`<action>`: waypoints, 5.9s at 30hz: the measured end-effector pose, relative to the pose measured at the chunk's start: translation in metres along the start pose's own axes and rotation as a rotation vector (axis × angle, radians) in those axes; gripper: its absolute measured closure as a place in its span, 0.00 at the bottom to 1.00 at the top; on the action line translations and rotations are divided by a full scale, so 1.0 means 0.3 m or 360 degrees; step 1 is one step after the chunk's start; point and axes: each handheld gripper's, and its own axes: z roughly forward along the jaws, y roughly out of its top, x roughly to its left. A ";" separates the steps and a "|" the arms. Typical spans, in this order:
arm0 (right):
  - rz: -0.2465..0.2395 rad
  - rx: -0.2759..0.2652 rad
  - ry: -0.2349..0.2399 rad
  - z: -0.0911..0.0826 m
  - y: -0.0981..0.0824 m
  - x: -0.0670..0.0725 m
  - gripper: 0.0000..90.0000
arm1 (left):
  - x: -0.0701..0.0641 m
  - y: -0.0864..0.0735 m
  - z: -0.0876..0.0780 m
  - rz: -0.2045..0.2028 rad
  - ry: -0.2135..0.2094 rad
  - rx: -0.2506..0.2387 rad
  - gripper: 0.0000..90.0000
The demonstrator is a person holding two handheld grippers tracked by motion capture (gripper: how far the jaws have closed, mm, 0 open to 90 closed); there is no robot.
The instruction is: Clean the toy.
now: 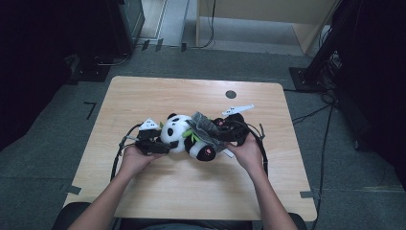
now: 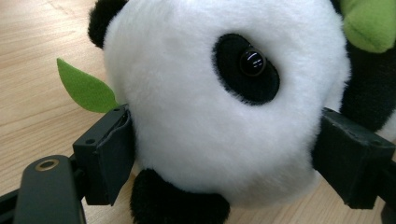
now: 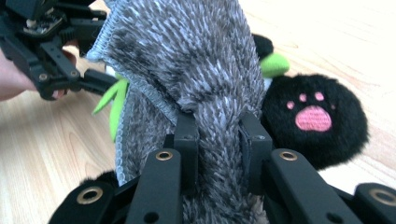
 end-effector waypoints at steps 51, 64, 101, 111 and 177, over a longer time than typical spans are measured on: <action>0.0419 -0.0052 -0.0319 -0.204 -0.137 -0.276 0.86 | 0.006 0.002 0.001 -0.0024 -0.0009 -0.0005 0.16; 0.0063 -0.0113 -0.0148 -0.202 0.023 -0.027 0.86 | 0.004 0.001 0.001 -0.0025 -0.0004 -0.0009 0.16; 0.0214 0.0202 -0.0181 -0.010 -0.116 -0.127 0.85 | 0.011 0.007 0.003 -0.0038 -0.0031 -0.0035 0.22; 0.0328 0.0261 -0.0263 -0.035 -0.153 -0.202 0.85 | 0.013 0.006 0.004 -0.0038 -0.0036 -0.0043 0.21; -0.0104 0.0170 0.0004 0.080 0.120 0.156 0.86 | -0.040 -0.010 -0.010 -0.0009 0.0121 -0.0071 0.32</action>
